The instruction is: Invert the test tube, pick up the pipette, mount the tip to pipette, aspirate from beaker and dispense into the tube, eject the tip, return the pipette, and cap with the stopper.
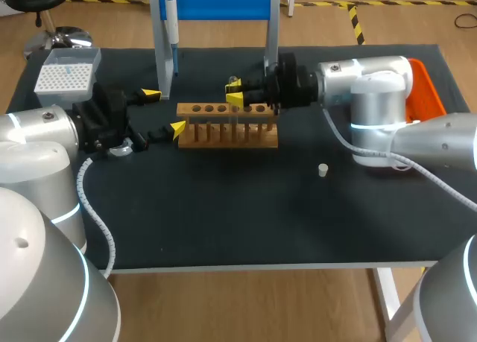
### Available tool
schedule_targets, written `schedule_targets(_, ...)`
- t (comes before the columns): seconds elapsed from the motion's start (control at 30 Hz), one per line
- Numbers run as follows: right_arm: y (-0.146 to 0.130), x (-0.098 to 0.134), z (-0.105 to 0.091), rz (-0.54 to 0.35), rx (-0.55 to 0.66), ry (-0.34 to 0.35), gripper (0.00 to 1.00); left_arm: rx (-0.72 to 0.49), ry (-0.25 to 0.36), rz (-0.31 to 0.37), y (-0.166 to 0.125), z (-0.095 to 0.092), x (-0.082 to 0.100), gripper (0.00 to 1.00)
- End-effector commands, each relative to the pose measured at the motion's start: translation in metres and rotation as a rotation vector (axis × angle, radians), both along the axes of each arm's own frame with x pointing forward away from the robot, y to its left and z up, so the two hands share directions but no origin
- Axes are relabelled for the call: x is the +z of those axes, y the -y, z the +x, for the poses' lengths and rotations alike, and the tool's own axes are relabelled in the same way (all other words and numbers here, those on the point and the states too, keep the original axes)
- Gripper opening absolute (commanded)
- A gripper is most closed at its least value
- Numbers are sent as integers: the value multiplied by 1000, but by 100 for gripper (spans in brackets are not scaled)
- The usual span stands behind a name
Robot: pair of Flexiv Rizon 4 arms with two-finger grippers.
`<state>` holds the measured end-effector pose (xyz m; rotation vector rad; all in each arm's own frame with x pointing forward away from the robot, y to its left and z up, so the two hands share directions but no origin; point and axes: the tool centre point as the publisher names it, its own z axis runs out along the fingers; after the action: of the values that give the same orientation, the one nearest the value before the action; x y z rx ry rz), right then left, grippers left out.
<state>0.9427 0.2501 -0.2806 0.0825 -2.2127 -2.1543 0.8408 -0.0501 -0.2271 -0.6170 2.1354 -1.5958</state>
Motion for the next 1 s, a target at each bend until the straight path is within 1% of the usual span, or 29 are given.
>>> schedule_targets(0.03, 2, 5, 0, 2, 2, 4, 0, 4, 2, 0, 1, -1, -1, 100)
schedule_targets(0.33, 2, 19, -1, 15, 9, 18, 0, 4, 2, 0, 1, -1, -1, 100)
schedule_targets(0.63, 2, 30, -1, 5, 7, 27, 0, 4, 2, 0, 1, -1, -1, 100)
schedule_targets(1.0, -1, 50, 0, -4, 14, 31, 0, 4, 2, 0, 1, -1, -1, 100)
